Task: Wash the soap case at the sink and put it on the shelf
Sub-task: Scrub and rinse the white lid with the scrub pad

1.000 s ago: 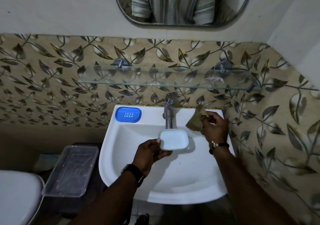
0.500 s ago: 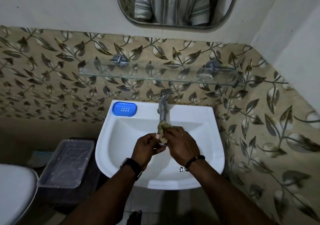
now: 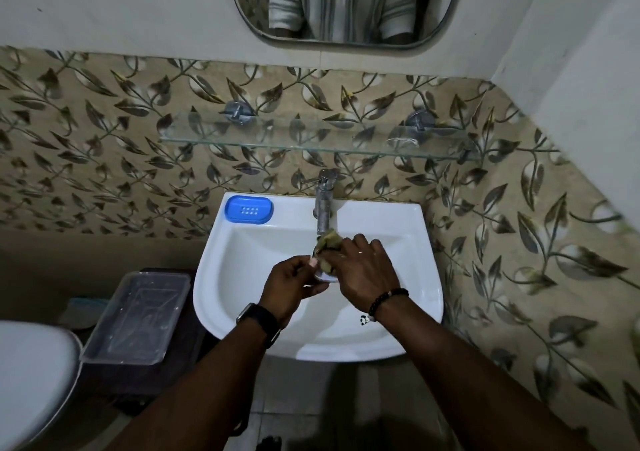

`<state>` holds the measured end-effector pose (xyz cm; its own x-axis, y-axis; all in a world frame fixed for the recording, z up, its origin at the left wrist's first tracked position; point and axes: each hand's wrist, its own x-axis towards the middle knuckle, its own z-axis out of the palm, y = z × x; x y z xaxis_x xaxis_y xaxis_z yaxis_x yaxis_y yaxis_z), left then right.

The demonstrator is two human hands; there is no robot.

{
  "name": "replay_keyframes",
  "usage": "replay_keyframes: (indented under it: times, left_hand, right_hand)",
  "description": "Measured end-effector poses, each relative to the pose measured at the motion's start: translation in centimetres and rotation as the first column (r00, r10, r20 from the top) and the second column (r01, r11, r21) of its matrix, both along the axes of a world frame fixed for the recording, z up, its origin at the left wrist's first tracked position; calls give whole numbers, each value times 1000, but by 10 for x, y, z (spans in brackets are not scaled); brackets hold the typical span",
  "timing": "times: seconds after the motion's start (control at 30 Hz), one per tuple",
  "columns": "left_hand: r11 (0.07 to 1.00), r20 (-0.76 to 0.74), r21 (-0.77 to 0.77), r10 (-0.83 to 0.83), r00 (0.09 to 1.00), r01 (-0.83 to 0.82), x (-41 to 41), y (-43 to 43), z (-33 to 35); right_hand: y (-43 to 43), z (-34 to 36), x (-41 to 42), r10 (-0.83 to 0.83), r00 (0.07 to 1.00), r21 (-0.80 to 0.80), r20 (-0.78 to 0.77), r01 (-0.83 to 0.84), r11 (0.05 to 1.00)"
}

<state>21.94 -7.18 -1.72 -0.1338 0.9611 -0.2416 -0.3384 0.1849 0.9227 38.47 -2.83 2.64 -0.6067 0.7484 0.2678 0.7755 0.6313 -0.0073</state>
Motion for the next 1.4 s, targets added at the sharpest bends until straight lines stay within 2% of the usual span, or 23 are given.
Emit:
replay_keyframes:
  times: [0.13, 0.2, 0.27, 0.33, 0.43, 0.5, 0.57, 0.67, 0.77, 0.8, 0.83, 0.9, 0.97, 1.03, 1.07, 1.13, 1.23, 1.3, 1.4]
  left_hand:
    - [997, 20, 4, 83, 996, -83, -9, 6, 2]
    - [996, 2, -12, 90, 996, -90, -13, 8, 1]
    - [996, 16, -36, 82, 997, -81, -16, 9, -1]
    - [998, 39, -51, 48, 998, -46, -16, 8, -2]
    - [999, 50, -52, -4, 999, 7, -23, 6, -2]
    - [999, 59, -46, -12, 998, 15, -33, 7, 2]
    - [999, 47, -34, -8, 999, 10, -46, 11, 4]
    - [998, 10, -38, 41, 999, -40, -61, 13, 2]
    - [996, 11, -33, 81, 997, -81, -66, 11, -2]
    - [996, 17, -31, 84, 996, -83, -68, 11, -3]
    - [996, 23, -28, 84, 996, -83, -68, 11, -3]
    - [996, 20, -28, 84, 996, -83, -68, 12, -1]
    - [997, 9, -39, 66, 998, -66, -65, 11, 0]
    - [999, -7, -50, 15, 1000, -15, -62, 9, 0]
    - [999, -21, -51, -3, 1000, 2, -62, 8, 0]
    - [999, -49, -35, -9, 999, 7, -63, 8, 2]
    - [999, -65, -23, 45, 997, -47, -68, 10, 6]
    - [995, -73, -42, 82, 994, -85, -68, 11, 7]
    - [988, -45, -101, 111, 993, -115, -69, 11, 9]
  right_hand:
    - [4, 8, -7, -194, 972, 106, 132, 181, 978]
    - [3, 8, -14, -253, 950, 63, 184, 246, 967]
    - [-2, 8, -24, -252, 953, -10, 167, 257, 966]
    - [-6, 7, -36, -243, 966, -162, 83, 254, 954]
    - [-11, 8, -58, -202, 963, -373, -176, 125, 919]
    - [-13, 14, -67, -136, 922, -405, -362, -24, 914]
    - [-12, 14, -65, -9, 913, -377, -409, -160, 912]
    - [-4, 13, -50, 87, 972, -336, -217, -158, 929]
    - [4, 13, -40, 41, 991, -51, 125, -35, 998]
    - [4, 14, -42, -14, 976, 22, 217, 10, 1000]
    - [3, 14, -45, -60, 968, 59, 244, 47, 997]
    - [-2, 11, -56, -101, 984, 36, 150, 97, 995]
    - [-7, 5, -70, -102, 993, -153, -57, 93, 984]
    - [-10, 0, -78, -52, 979, -293, -195, -7, 956]
    - [-10, -3, -77, -19, 986, -257, -168, -26, 966]
    - [-6, -4, -69, -3, 1000, -81, 21, 4, 997]
    - [-1, 2, -62, -108, 982, 88, 157, 95, 992]
    - [-2, 3, -63, -172, 975, 135, 141, 153, 979]
    - [-8, -1, -63, -191, 982, 7, 10, 191, 982]
